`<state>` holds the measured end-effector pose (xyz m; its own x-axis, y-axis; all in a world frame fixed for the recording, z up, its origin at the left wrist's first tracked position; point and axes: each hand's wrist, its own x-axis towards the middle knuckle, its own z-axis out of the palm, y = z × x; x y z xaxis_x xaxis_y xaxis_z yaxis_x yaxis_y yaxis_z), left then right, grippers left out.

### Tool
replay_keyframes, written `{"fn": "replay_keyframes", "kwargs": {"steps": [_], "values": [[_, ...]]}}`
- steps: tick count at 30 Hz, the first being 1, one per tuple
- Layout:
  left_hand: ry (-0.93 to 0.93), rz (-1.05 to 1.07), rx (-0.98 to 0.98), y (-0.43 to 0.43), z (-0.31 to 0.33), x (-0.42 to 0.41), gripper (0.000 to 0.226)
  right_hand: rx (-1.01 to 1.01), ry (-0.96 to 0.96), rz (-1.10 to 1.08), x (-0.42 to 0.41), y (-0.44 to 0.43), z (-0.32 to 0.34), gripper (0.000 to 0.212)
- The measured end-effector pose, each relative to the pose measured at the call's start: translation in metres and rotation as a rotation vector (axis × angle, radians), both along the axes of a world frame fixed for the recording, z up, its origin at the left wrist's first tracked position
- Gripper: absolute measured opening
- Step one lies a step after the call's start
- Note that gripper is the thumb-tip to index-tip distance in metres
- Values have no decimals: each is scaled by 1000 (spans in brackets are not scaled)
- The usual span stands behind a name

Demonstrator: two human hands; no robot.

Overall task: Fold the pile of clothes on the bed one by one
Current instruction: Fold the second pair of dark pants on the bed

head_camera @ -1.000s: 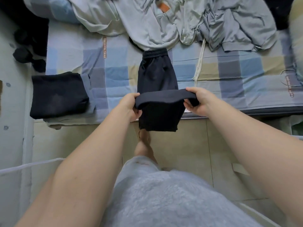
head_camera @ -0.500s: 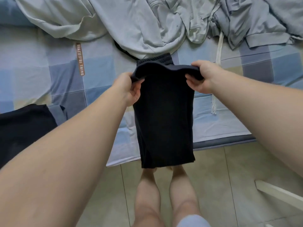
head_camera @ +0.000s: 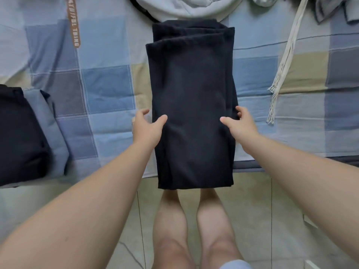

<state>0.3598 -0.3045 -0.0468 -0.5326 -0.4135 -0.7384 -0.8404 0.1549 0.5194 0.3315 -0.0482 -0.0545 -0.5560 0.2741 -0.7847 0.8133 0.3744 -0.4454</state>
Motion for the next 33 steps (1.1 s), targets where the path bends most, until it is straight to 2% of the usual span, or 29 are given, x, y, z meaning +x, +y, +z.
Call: {"fn": "replay_keyframes", "kwargs": {"steps": [3, 5, 10, 13, 15, 19, 25, 27, 30, 33], "values": [[-79, -5, 158, 8, -15, 50, 70, 4, -83, 64, 45, 15, -18, 82], [-142, -38, 181, 13, -21, 77, 70, -35, -174, 60, 73, 23, -26, 83], [-299, -92, 225, 29, -26, 129, 45, -245, -385, 181, 119, 31, -26, 53], [-336, -91, 211, 33, -17, 148, 38, -195, -498, 218, 142, 40, -17, 41], [-361, -91, 214, 33, -7, 155, 32, -185, -551, 185, 154, 46, -6, 41], [-447, -72, 250, 33, 26, 162, 24, -253, -555, 43, 170, 52, 32, 42], [-568, -54, 275, 31, 90, 171, 53, -258, -572, -15, 183, 49, 97, 29], [-594, -47, 286, 28, 110, 171, 56, -258, -597, -25, 182, 46, 117, 26], [-629, -22, 309, 22, 134, 161, 51, -265, -648, -59, 171, 44, 142, 25], [-640, 45, 372, 15, 146, 135, 35, -312, -661, -117, 141, 43, 158, 21]]}}
